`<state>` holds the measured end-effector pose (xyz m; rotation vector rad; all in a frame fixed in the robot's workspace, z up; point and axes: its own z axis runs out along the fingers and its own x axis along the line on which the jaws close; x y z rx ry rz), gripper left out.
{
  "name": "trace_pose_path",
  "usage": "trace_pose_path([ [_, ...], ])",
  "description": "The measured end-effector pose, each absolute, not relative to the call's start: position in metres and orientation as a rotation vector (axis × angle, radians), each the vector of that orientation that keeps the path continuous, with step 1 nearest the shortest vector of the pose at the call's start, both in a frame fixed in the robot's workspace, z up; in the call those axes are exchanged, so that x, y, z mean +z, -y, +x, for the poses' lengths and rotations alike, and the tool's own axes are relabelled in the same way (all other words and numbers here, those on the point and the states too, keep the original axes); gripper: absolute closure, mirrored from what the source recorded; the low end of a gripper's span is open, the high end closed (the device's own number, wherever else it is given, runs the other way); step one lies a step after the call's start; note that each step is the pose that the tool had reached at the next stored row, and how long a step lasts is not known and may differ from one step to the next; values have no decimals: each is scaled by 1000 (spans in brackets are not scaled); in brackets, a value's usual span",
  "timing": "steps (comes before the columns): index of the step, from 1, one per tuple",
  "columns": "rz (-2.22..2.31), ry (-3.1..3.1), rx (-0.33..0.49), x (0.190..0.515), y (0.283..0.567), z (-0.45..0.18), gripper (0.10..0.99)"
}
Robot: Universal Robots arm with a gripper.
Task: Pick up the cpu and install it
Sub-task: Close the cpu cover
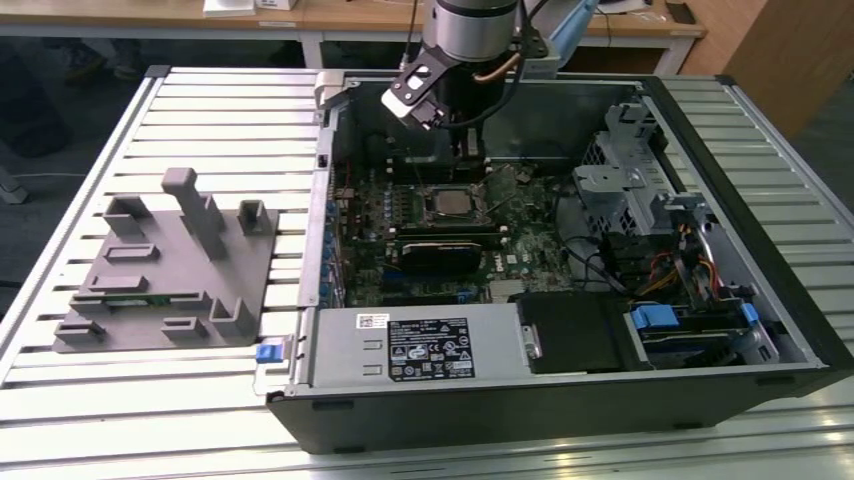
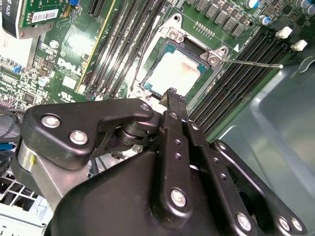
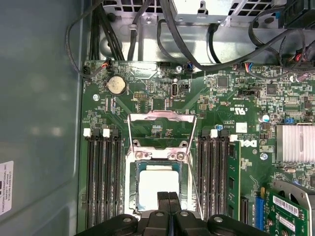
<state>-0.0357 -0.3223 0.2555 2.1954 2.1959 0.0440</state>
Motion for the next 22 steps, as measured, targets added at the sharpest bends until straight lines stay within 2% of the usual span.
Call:
trace_pose_path([
  [22, 2196, -2196, 43, 261, 323, -19, 980],
])
